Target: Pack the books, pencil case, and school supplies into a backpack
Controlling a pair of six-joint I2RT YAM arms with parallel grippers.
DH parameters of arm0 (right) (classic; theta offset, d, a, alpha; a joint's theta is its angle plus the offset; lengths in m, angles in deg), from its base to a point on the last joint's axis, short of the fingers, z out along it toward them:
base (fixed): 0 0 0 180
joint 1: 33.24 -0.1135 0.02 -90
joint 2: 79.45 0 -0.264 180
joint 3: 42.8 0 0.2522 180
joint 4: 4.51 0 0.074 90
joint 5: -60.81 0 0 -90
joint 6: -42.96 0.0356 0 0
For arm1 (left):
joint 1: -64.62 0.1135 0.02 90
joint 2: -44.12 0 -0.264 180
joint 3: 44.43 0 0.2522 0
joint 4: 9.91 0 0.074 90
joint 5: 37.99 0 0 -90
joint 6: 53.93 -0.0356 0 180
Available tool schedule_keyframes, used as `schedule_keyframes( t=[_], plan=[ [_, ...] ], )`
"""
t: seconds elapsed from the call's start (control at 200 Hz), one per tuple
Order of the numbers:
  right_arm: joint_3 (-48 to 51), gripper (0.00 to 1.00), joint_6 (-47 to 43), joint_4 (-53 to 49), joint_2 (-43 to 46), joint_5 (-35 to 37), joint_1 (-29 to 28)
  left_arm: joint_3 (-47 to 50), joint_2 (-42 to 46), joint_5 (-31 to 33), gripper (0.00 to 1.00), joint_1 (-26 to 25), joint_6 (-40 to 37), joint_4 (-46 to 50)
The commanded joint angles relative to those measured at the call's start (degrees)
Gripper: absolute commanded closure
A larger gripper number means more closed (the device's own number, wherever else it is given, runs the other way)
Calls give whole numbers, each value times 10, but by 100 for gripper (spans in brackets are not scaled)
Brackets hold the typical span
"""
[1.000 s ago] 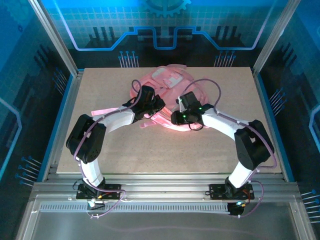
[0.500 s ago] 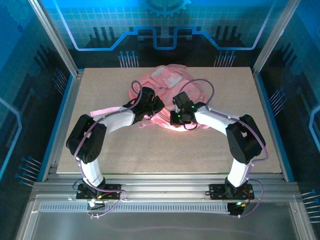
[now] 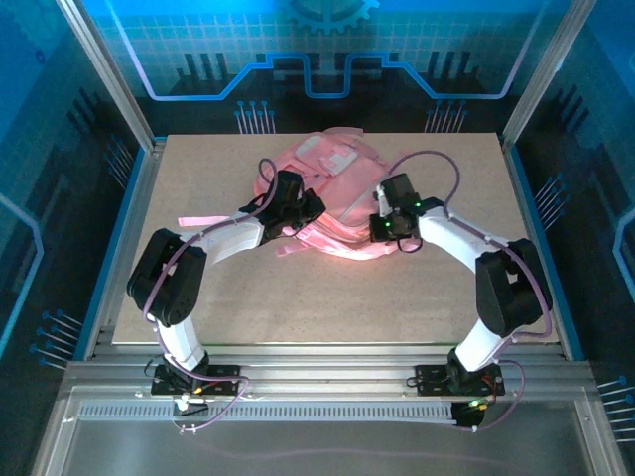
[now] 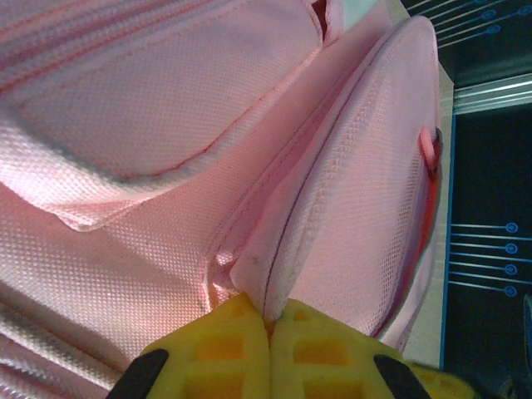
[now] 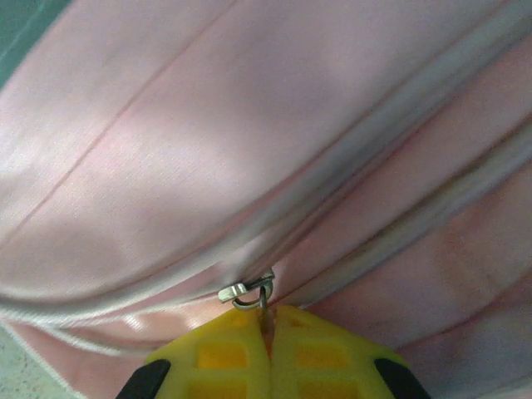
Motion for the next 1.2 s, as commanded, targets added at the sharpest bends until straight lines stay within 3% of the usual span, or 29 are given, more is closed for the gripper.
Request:
schedule_keyframes(
  t=[0.0,0.205,0.45,0.505,0.565,0.615,0.825,1.051,1.191],
  plan=[
    [1,100,-18,-46,12,39,42,-13,23,20,100,20,-23,0],
    [-9,100,-24,-43,8,-16,38,-52,-7,8,100,35,-43,18],
    [24,100,-25,-24,28,-75,-48,-189,-109,-40,99,66,-85,84],
    [21,100,-19,-15,23,-80,-73,-220,-125,-50,88,68,-93,102],
    [9,100,-8,-3,11,-84,-98,-246,-133,-51,57,71,-100,129],
    [-9,100,-1,6,-7,-90,-115,-252,-130,-49,44,73,-106,146],
    [-127,100,16,10,-99,-117,-147,-138,-39,-58,27,86,-62,114],
    [-179,100,27,13,-119,-133,-168,28,69,-43,25,77,9,49],
    [-149,100,44,39,-100,-151,-169,35,62,-40,27,70,19,31]
  ],
)
